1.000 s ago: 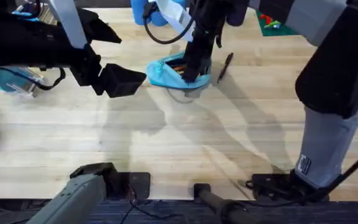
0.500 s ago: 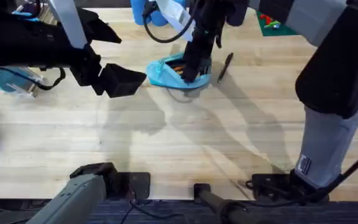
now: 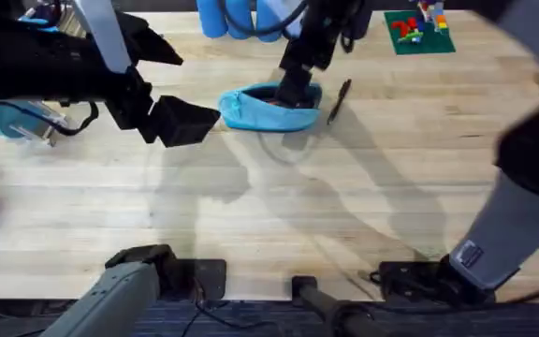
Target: Unzip the bag, pick up the pens from the table one at a time and place them inside, then zip the bag closed.
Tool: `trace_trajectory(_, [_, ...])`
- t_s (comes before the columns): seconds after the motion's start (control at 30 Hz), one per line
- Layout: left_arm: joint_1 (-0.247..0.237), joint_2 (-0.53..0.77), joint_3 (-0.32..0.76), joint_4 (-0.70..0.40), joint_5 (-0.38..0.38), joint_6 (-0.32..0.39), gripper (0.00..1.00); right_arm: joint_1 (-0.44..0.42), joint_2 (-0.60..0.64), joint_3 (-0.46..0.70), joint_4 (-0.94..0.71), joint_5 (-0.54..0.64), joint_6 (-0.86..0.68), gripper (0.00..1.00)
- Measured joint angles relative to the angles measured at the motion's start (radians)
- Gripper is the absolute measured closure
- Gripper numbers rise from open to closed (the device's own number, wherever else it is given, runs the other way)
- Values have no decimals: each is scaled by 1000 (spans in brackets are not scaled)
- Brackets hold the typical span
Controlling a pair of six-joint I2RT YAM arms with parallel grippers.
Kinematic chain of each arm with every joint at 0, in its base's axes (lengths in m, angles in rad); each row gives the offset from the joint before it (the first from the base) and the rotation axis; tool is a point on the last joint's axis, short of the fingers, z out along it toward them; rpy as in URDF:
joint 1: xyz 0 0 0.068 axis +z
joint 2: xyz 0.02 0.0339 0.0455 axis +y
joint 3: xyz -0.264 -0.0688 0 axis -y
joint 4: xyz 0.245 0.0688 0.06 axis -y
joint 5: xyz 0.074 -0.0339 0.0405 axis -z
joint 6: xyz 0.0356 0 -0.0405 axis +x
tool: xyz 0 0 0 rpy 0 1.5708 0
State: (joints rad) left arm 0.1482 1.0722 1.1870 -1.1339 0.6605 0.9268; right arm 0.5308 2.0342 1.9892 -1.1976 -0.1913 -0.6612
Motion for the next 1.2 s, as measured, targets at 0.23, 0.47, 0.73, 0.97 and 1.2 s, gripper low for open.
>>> trace_trajectory(0.23, [0,0,0,0,0,0,7,-25,-162,2,55,-1,89,5])
trace_trajectory(0.47, [0,0,0,0,0,0,7,-133,-197,6,71,80,504,6])
trace_trajectory(0.73, [0,0,0,0,0,0,7,-209,-197,6,-6,173,895,6])
trace_trajectory(0.97, [0,0,0,0,0,0,7,-211,-197,6,-33,180,1077,5])
trace_trajectory(1.2, [0,0,0,0,0,0,8,-211,-197,6,-34,180,1120,6])
